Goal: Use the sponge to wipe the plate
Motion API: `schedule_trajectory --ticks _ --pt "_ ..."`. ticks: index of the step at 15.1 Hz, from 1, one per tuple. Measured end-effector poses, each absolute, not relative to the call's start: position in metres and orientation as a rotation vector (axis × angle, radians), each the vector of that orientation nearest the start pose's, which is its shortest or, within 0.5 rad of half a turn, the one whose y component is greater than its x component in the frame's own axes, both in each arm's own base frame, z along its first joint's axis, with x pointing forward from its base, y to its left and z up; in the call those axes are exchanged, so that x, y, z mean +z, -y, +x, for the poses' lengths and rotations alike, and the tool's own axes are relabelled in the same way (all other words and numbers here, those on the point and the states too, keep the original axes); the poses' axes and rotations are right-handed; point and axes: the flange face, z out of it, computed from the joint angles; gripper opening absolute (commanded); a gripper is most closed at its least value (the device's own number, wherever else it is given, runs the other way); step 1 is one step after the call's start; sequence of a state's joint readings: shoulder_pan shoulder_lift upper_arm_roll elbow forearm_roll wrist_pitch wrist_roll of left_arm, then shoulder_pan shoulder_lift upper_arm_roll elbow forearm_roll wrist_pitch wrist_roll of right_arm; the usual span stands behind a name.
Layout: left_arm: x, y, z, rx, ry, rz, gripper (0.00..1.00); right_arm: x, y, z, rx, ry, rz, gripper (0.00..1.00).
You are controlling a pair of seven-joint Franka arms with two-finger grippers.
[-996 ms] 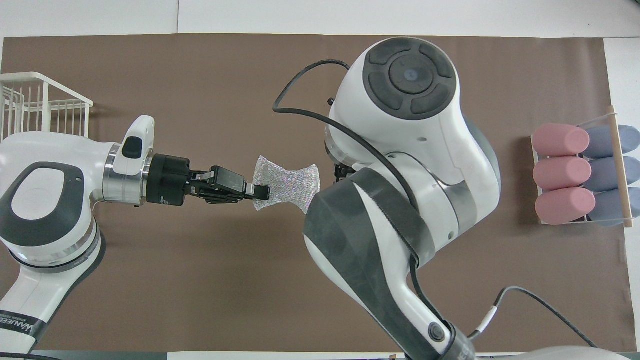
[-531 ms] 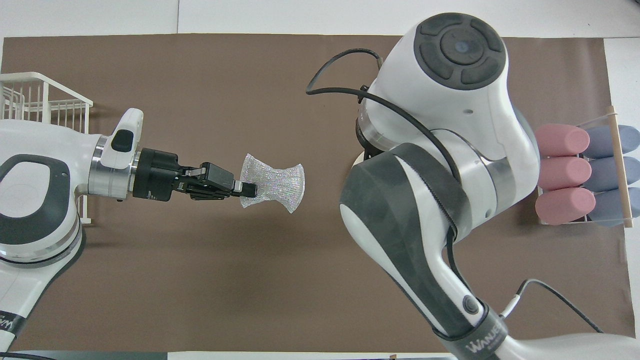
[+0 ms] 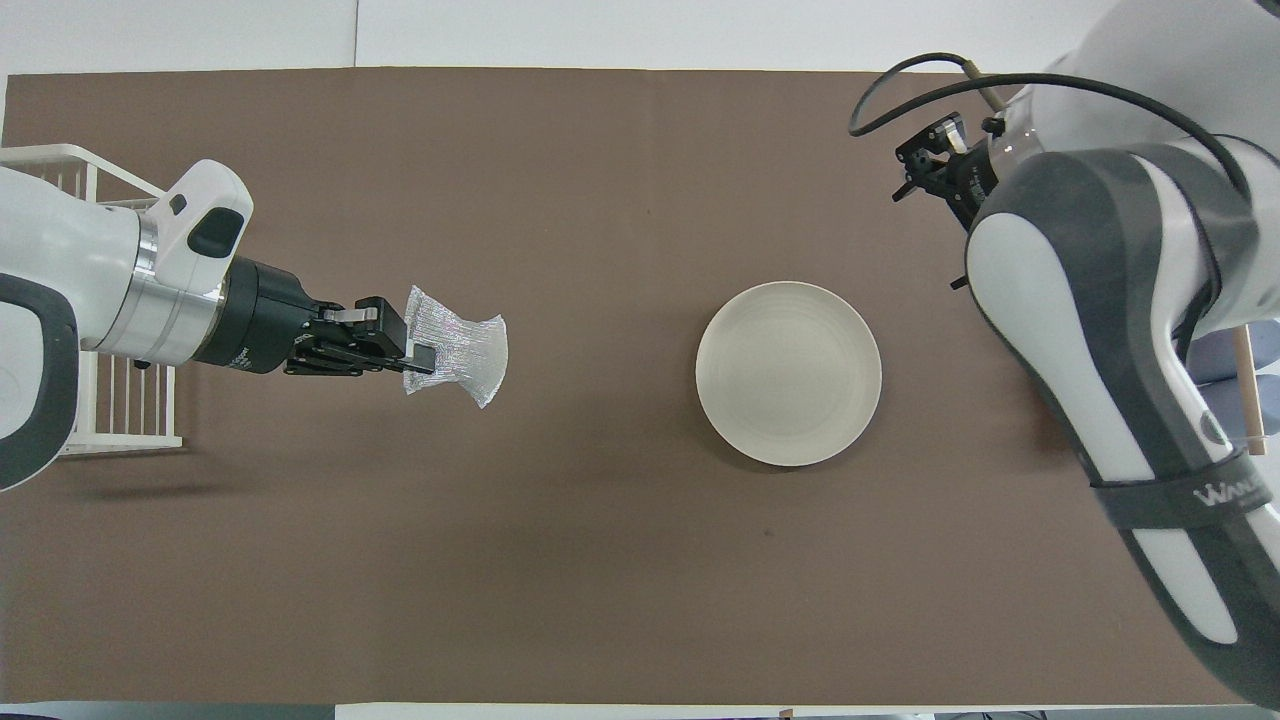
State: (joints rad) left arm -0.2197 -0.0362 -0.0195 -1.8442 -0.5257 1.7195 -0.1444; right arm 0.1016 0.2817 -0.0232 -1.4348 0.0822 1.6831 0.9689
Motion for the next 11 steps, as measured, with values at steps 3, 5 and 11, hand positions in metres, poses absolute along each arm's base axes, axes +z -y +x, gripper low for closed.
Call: schedule_trajectory --ticks 3,5,11 --pt "0.538 0.168 0.515 0.285 -0.074 -3.403 0.0 0.527 -0.013 0.638 0.137 -0.947 -2.94 1.0" --pt "0.537 0.159 0.515 0.255 -0.116 -3.266 0.0 0.53 0.016 0.629 0.191 -0.621 -3.016 1.0" --pt "0.553 0.122 0.518 0.176 -0.17 -2.861 0.0 0.569 0.055 0.608 0.116 -0.135 -3.056 1.0"
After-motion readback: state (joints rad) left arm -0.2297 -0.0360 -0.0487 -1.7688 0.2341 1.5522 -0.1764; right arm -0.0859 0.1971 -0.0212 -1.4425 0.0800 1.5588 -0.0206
